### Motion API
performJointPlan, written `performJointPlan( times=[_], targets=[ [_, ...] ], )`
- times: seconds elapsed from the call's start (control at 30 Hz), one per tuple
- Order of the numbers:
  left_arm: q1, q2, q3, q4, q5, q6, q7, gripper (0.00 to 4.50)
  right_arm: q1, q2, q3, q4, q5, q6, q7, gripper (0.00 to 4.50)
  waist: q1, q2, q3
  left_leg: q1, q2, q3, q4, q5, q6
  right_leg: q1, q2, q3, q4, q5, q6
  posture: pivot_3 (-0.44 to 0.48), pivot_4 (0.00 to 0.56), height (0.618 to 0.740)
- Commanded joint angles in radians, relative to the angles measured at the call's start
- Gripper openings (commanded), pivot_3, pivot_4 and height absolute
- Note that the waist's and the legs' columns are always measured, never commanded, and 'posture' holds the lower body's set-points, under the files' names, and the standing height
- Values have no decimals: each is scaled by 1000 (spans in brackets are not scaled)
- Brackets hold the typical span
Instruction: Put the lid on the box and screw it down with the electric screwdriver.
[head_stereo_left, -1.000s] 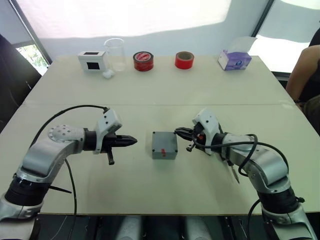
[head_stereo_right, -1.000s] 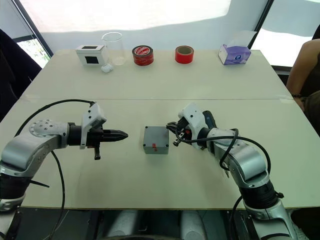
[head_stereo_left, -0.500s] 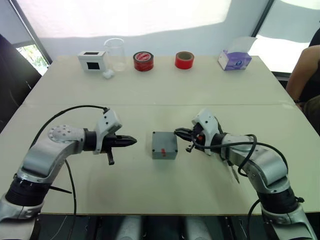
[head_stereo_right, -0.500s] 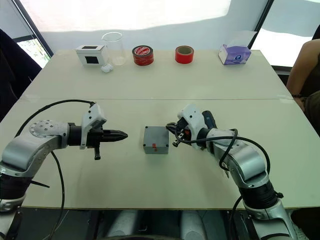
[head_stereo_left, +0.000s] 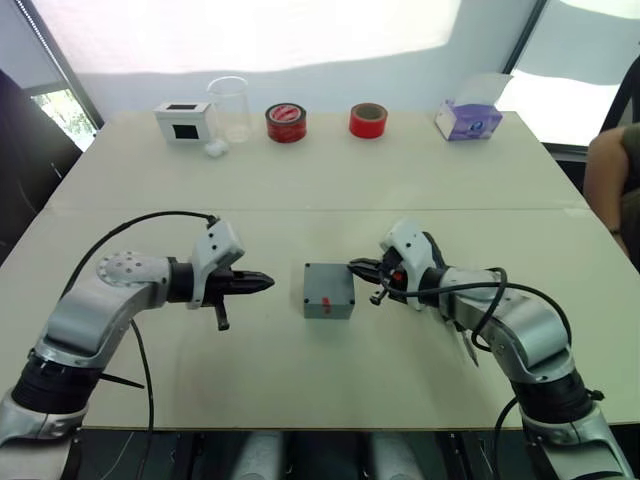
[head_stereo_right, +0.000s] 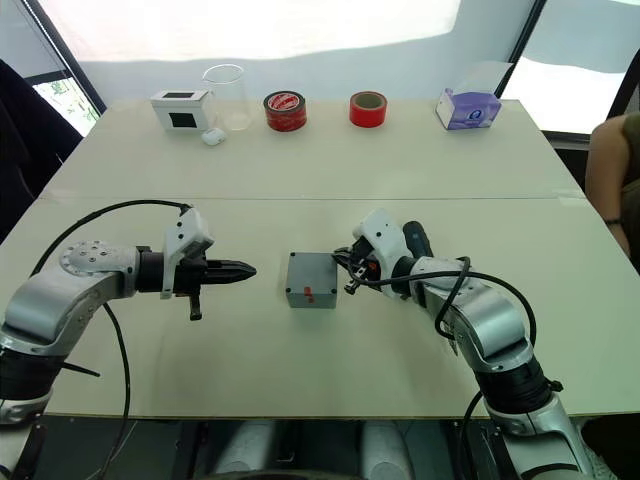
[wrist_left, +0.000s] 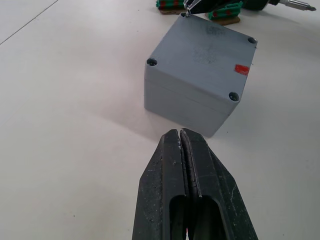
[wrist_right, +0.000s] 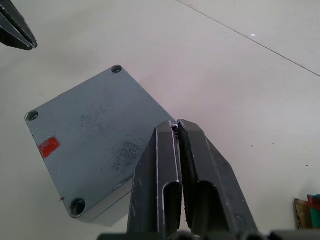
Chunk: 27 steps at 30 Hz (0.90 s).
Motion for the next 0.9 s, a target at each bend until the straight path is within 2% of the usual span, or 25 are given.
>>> performJointPlan(
  times=[0.03, 0.23, 0.33, 0.43, 0.5, 0.53, 0.57, 0.63, 0.77, 0.9],
  targets=[
    [-1, -3, -3, -37, -4, 1, 9, 0, -25, 3, -9, -14, 7, -8, 9, 1593, 0, 0, 0, 0, 0, 0, 0, 0, 0, 0, 0, 0, 0, 0, 0, 0, 150, 740],
    [-11, -11, 9, -54, -25, 23, 19, 0, -47, -4, -54, -31, 43, 36, 13, 3798, -1, 0, 0, 0, 0, 0, 0, 0, 0, 0, 0, 0, 0, 0, 0, 0, 150, 740],
    [-37, -32, 32, -55, -61, 43, 23, 0, -65, -24, -111, -44, 82, 84, 19, 3798, 2, 0, 0, 0, 0, 0, 0, 0, 0, 0, 0, 0, 0, 0, 0, 0, 150, 740],
    [-92, -63, 56, -58, -117, 72, 26, 0, -112, -64, -232, -24, 133, 168, 3, 3798, 8, 0, 0, -1, 0, 0, 2, 0, 0, 0, 0, -1, 1, 0, 0, 0, 150, 740],
    [-127, -71, 49, -67, -132, 77, 22, 0, -151, -140, -291, 7, 170, 234, 38, 4406, 7, 0, 0, -2, 0, 0, 3, 0, 0, 0, 0, -1, 1, 0, 0, 0, 150, 740],
    [-143, -75, 39, -75, -135, 76, 20, 0, -178, -185, -316, 32, 185, 285, 50, 4459, 7, 0, 0, -2, 0, 0, 3, 0, 0, 0, 0, -1, 1, 0, 0, 0, 150, 740],
    [-160, -77, 18, -90, -132, 70, 15, 0, -232, -239, -327, 87, 188, 416, 42, 4459, 6, 1, 0, -2, 0, 0, 3, 0, 0, 0, 0, -1, 1, 0, 0, 0, 150, 740],
    [-179, -82, -12, -110, -124, 61, 9, 0, -320, -336, -288, 189, 186, 659, 28, 4459, 5, 2, 1, -2, 0, 0, 3, 0, 0, 0, 0, -1, 1, 0, 0, 0, 150, 740],
    [-200, -98, -50, -128, -115, 46, 8, 0, -342, -469, -139, 238, 185, 669, 92, 4459, 4, 2, 1, -2, 1, 0, 1, 0, 0, -1, -1, 0, -1, -1, -3, 0, 150, 740],
    [-206, -108, -81, -141, -100, 35, 15, 0, -357, -508, -43, 279, 191, 682, 141, 4459, -13, 2, 2, -3, 1, 1, 1, 0, 0, -1, 0, 1, -1, 0, -1, 0, 150, 740]
  ],
)
